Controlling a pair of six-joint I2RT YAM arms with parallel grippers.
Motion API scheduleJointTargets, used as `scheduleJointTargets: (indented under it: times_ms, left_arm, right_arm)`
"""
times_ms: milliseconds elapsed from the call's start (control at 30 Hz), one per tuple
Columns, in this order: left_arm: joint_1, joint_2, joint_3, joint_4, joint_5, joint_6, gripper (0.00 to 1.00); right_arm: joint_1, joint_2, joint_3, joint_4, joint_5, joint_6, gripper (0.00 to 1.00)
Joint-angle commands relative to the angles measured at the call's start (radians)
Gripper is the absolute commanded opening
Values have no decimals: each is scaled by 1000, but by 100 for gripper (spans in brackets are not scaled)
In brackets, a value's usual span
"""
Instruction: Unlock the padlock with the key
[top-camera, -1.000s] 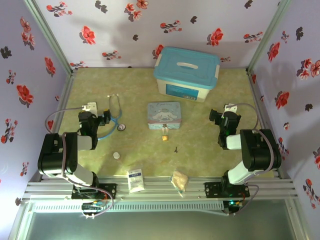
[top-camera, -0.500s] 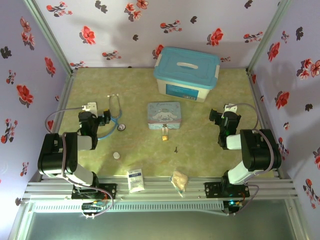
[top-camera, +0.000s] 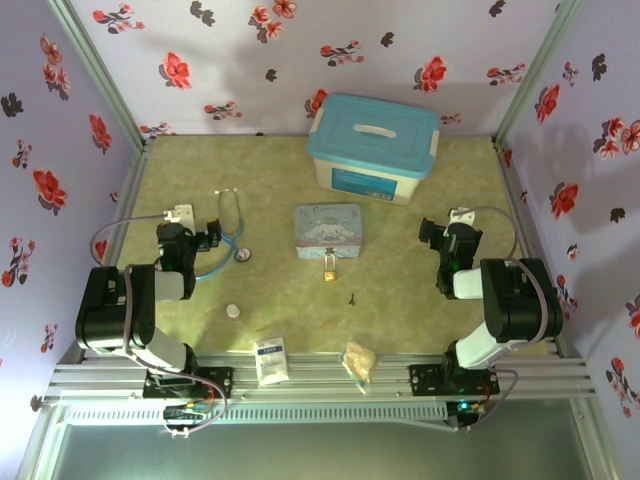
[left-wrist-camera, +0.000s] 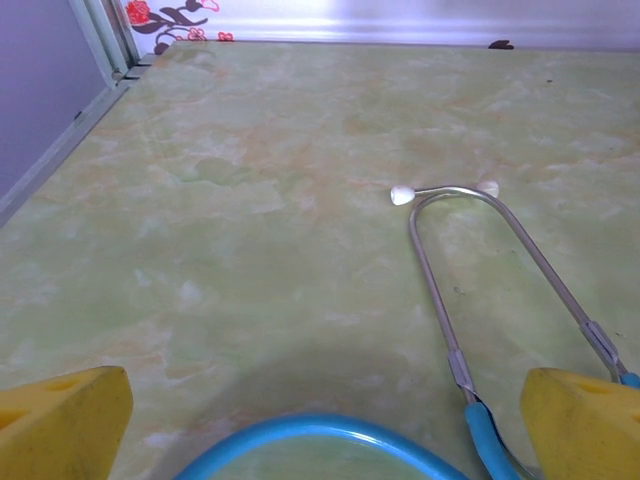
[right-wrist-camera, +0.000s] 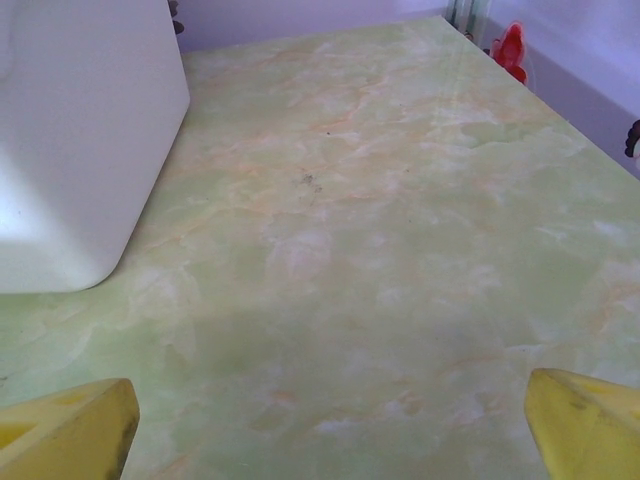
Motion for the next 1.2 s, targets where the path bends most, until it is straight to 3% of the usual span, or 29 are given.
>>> scheduleJointTargets:
  times_ms: [0,267,333,433,533,667,767,900,1033,1167]
  left_arm:
    - [12,-45,-33,49,-47,-21,100]
    - [12,-302,-21,-166,-98,-57,100]
    - [12,-357,-16,-193,-90,-115,100]
    - [16,-474,-15,-272,-78,-324,100]
    - [17,-622,-21,-388,25,-455,100]
    - [12,-733,-12,-504,251,-578,100]
    - [-57,-761,71,-733,336,-557,100]
    - [-217,-753,165,-974,302,-479,100]
    - [-382,-722,203,-1060,265,-495,100]
    - [-541,-694,179,-1016,187,-583,100]
  right_arm:
    - [-7,-33,20,-8,-41,-17,99]
    - [-5,-281,29,-227,-58,-10,99]
    - [-6,-348,55,-330,-30,55,99]
    - [-8,-436,134,-585,17,206,99]
    - [-13,-465,237,-822,-133,276,99]
    - [0,-480,251,-910,-409,376,99]
    - [90,-492,243,-984,-419,408,99]
    - [295,-490,266,-1134,-247,411,99]
    - [482,-481,242,-1171,-136,499,95]
    - [672,-446,234,-1176,-13,585,90]
